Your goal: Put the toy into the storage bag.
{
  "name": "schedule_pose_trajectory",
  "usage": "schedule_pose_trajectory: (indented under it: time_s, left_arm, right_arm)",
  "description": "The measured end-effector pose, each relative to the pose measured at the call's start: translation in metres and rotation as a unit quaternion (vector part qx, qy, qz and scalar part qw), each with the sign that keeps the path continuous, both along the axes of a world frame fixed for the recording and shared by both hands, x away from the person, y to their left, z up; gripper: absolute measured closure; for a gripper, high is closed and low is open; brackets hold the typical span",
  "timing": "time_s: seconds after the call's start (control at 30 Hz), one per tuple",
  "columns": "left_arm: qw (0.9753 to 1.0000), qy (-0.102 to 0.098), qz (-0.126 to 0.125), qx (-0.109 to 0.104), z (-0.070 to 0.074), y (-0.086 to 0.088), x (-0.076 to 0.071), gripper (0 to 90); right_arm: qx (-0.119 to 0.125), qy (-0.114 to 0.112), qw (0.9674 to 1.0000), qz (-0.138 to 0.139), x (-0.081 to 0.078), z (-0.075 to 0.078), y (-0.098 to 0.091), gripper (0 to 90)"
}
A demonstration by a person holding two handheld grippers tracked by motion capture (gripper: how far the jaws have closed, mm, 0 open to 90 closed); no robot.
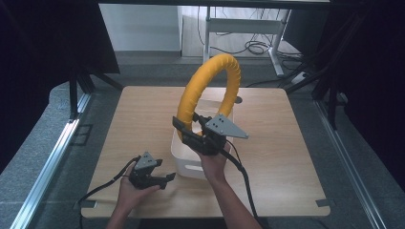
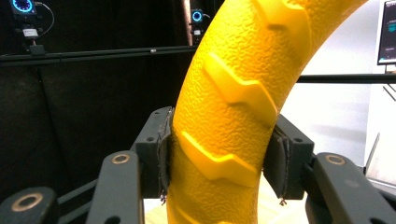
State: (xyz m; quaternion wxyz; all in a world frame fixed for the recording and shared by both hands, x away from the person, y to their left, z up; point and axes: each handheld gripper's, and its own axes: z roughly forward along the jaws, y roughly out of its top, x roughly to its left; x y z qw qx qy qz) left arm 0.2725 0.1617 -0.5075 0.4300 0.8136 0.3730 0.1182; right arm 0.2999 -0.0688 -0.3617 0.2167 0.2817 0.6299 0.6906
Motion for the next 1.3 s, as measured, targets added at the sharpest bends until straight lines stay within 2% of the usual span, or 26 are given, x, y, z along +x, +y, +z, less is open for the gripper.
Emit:
schedule_pose_trajectory:
  time_s: [0.57, 0.83, 0.97, 1.3]
  left_arm:
    - [1.0, 0.003, -0.002, 0.002, -0.002, -0.001, 0.001, 24.2]
    - [1.0, 0.001, -0.002, 0.002, -0.001, 0.0, 0.0, 24.2]
    - [1.0, 0.002, -0.004, 0.003, -0.001, -0.001, 0.0, 24.2]
    - [1.0, 0.003, -0.003, 0.004, -0.001, -0.001, 0.0, 24.2]
  right_arm:
    - [0.001, 0.022, 0.9996, -0.015, -0.005, -0.026, 0.012, 48.6]
    - [0.005, 0.04, 0.9991, -0.012, -0.006, -0.039, 0.016, 48.4]
    - [-0.002, 0.043, 0.999, -0.011, -0.007, -0.044, 0.017, 48.4]
    - [0.001, 0.052, 0.9986, -0.012, -0.01, -0.052, 0.019, 48.4]
